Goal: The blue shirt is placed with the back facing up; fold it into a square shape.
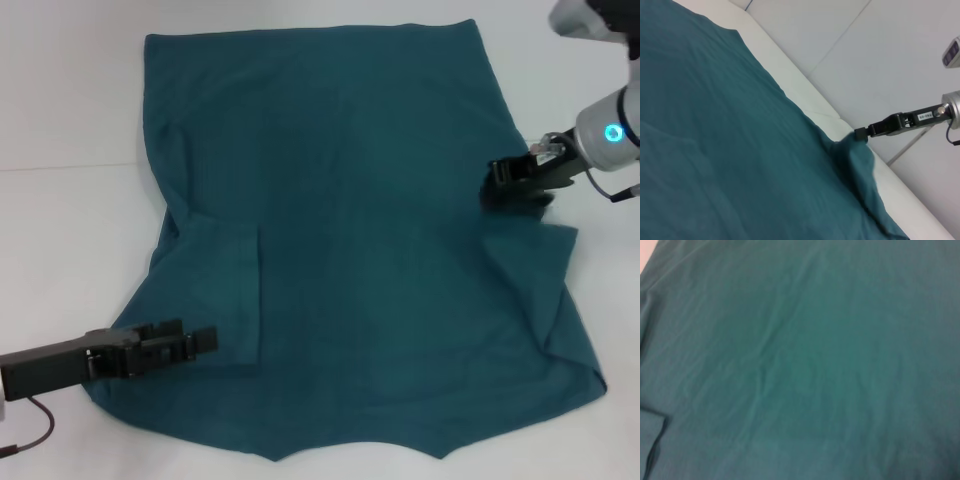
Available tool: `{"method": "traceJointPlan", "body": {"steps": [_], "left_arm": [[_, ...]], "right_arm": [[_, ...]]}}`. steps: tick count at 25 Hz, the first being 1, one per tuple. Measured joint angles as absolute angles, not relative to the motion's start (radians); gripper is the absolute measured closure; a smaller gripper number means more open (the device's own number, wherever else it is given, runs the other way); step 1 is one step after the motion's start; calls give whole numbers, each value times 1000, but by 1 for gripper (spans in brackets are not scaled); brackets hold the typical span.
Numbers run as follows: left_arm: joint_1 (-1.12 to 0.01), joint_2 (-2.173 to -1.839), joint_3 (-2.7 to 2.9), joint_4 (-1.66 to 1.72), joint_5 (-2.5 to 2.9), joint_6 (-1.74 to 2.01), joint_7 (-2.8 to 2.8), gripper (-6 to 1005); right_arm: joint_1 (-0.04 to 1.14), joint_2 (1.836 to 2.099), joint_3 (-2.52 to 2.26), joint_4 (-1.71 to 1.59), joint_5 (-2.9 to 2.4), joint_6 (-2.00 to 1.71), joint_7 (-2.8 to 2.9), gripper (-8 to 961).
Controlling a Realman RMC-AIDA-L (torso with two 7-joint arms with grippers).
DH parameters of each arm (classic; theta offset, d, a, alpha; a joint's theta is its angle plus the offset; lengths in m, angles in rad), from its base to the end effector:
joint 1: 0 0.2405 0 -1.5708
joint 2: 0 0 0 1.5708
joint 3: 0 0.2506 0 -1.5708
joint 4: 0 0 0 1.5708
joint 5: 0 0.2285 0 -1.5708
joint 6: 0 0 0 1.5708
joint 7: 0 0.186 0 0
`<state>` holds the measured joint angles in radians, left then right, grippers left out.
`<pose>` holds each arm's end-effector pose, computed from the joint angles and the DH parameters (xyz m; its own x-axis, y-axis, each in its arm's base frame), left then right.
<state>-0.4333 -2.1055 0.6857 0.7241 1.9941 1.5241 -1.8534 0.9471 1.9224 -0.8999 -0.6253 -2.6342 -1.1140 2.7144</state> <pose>-0.2785 0.3430 -0.0292 0.4514 0.7066 0.5449 0.8214 -0.5676 0.0556 0.2362 0.4997 0.0155 0.3976 -0.8669 -0.3007 -0.8474 -0.2211 -0.4828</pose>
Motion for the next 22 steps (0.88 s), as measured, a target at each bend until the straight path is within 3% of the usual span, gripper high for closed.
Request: {"method": "traceJointPlan", "body": {"steps": [7,11,22], "left_arm": [[-433,-2107,686,723,1994,1520,-1853,126],[-428,-2106,686,721,1994,1520,-1854,126],[-427,-2103,685,720,1995,1483,-1882,125]], "right_arm": [[961,1940,-887,-624,-2556,-1122,2669,731],[945,1921,-881,-625,-2462,-1167,2618,566],[879,1855,-876,-701,-2636,-1294,2713,374]]}}
